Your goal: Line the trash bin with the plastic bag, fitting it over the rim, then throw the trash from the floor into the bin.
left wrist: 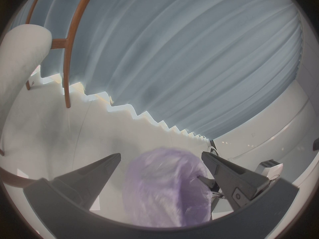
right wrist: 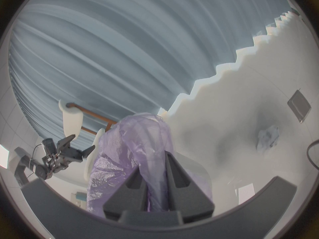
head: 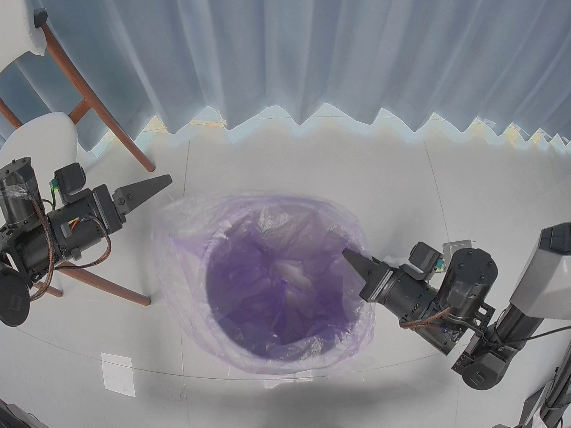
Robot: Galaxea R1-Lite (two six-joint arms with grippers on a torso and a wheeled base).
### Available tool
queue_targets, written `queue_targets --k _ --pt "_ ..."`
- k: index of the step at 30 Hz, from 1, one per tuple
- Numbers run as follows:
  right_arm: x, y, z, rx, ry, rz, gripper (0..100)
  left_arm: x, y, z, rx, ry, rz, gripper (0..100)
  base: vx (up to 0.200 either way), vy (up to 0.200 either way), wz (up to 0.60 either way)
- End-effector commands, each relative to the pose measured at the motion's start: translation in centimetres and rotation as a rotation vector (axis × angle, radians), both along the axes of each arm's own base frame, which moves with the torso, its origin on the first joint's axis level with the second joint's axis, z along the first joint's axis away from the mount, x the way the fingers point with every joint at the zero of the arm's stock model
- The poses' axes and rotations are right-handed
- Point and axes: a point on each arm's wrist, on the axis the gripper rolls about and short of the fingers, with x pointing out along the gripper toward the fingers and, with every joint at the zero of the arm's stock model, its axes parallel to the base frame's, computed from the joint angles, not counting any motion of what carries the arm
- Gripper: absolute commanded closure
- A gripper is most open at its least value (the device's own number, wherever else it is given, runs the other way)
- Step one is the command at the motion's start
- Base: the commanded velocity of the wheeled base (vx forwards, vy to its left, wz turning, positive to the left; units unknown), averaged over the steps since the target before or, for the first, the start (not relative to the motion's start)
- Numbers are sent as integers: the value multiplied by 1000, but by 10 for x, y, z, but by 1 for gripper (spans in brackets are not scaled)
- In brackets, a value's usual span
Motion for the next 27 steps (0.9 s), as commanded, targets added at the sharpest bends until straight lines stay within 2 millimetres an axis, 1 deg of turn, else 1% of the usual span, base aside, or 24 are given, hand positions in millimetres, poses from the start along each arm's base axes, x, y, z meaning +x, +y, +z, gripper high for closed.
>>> queue_targets --k 1,5,6,10,12,13,14,16,17,19,23,27 --pt "-14 3 -8 -22 29 54 100 -1 2 -5 0 11 -22 0 0 0 0" --pt "-20 3 -11 -35 45 88 100 -5 2 -13 -2 34 -88 0 0 0 0" --pt "-25 6 -11 -36 48 103 100 -10 1 -23 -2 70 -154 0 0 0 0" --pt "-30 5 -12 -45 56 116 100 -13 1 -32 -7 108 -212 0 0 0 0" --pt "-34 6 -13 -51 62 129 100 -13 3 -36 -8 124 -215 0 0 0 0" --pt "-38 8 -14 -56 67 148 100 -10 4 -44 -3 148 -221 0 0 0 0" --pt "-40 8 -14 -58 70 155 100 -8 4 -47 3 156 -222 0 0 0 0" --pt "-40 8 -14 -58 70 155 100 -8 4 -47 3 156 -222 0 0 0 0" --pt "-43 8 -16 -63 75 169 100 -3 9 -53 36 148 -205 0 0 0 0" --pt "-43 8 -15 -63 75 171 100 1 12 -58 65 139 -196 0 0 0 0" --pt "-44 9 -16 -64 76 172 100 3 13 -64 88 140 -200 0 0 0 0" --pt "-44 9 -16 -64 76 172 100 1 11 -67 89 149 -216 0 0 0 0"
